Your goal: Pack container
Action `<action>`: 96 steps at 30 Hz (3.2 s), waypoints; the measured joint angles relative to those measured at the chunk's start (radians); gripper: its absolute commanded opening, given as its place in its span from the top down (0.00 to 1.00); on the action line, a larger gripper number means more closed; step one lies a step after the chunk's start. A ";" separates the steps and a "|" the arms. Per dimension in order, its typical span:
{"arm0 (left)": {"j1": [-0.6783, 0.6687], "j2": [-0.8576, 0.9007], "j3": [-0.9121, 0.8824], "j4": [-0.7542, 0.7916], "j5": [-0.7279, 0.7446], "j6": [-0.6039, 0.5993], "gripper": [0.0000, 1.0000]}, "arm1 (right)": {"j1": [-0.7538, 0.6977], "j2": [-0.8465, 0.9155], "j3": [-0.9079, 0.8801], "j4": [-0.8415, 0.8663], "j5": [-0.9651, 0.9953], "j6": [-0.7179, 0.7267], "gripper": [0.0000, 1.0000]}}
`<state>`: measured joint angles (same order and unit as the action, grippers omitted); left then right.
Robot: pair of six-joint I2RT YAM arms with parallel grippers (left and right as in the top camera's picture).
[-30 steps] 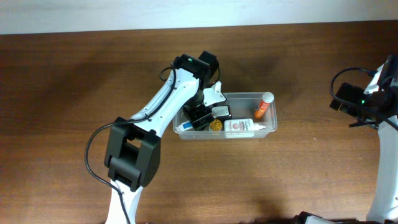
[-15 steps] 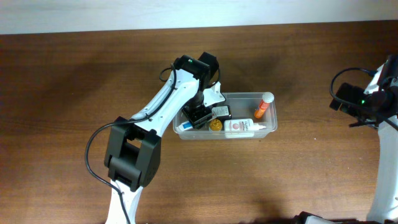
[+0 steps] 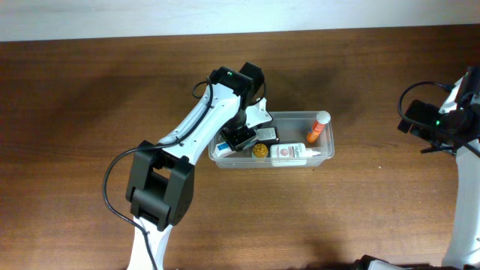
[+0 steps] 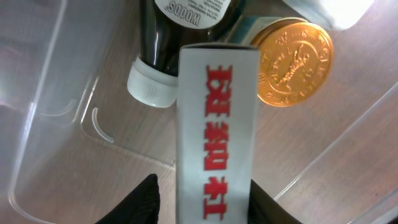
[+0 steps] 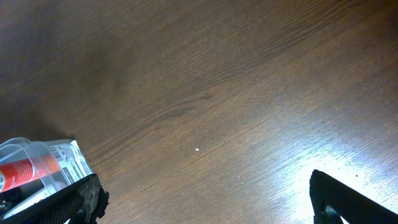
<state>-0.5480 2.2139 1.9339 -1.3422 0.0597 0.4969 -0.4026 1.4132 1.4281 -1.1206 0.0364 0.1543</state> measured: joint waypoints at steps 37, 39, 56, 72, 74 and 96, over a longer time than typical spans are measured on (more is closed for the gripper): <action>-0.066 0.000 0.049 -0.003 -0.032 0.015 0.51 | 0.000 0.000 0.000 0.000 0.000 0.000 0.02; -0.065 0.000 0.049 -0.002 -0.043 0.015 0.51 | 0.000 0.000 0.000 0.000 0.000 0.000 0.02; -0.038 0.000 0.061 0.027 -0.064 -0.005 0.43 | 0.000 0.000 0.000 0.000 0.000 0.000 0.01; -0.025 -0.053 0.515 -0.159 -0.120 -0.251 0.01 | 0.000 0.000 0.000 0.000 0.000 0.000 0.02; -0.010 -0.088 0.518 -0.185 -0.161 -0.293 0.01 | 0.000 0.000 0.001 0.000 0.000 0.000 0.02; 0.209 -0.751 0.343 -0.343 -0.252 -0.579 0.01 | 0.000 0.000 0.001 -0.001 0.000 0.000 0.02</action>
<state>-0.3389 1.4628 2.2768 -1.6848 -0.1921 -0.0822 -0.4026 1.4132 1.4288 -1.1217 0.0360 0.1539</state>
